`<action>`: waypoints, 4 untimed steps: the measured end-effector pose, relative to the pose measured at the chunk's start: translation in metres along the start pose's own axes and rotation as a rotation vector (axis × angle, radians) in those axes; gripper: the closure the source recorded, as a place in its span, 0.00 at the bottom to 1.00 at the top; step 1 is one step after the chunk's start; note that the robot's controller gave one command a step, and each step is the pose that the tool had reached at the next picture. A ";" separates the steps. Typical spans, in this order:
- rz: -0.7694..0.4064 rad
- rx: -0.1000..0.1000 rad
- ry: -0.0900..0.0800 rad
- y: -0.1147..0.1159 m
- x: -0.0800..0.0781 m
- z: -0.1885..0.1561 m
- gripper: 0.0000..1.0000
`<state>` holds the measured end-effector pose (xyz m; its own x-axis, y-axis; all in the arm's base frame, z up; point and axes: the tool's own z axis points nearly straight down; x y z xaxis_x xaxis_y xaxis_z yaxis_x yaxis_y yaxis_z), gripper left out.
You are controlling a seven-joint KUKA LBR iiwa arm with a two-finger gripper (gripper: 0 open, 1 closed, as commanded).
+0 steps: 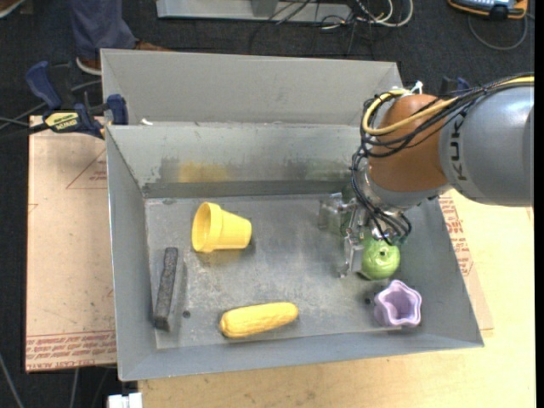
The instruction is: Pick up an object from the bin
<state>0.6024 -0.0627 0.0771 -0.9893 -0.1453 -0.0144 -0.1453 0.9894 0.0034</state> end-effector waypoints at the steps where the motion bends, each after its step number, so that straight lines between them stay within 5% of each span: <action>1: -0.200 0.000 -0.003 0.016 -0.011 0.002 0.00; 2: -0.105 -0.006 0.012 0.036 0.016 -0.028 0.00; 3: -0.053 -0.006 -0.001 0.014 0.030 -0.082 0.00; 4: -0.048 0.008 -0.008 0.008 0.029 -0.081 0.00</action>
Offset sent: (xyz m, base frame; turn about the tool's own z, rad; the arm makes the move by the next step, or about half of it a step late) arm -0.0513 0.0451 0.0819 -0.0151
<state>0.5710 -0.0592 0.1573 -0.9810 -0.1928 -0.0222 -0.1927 0.9812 -0.0050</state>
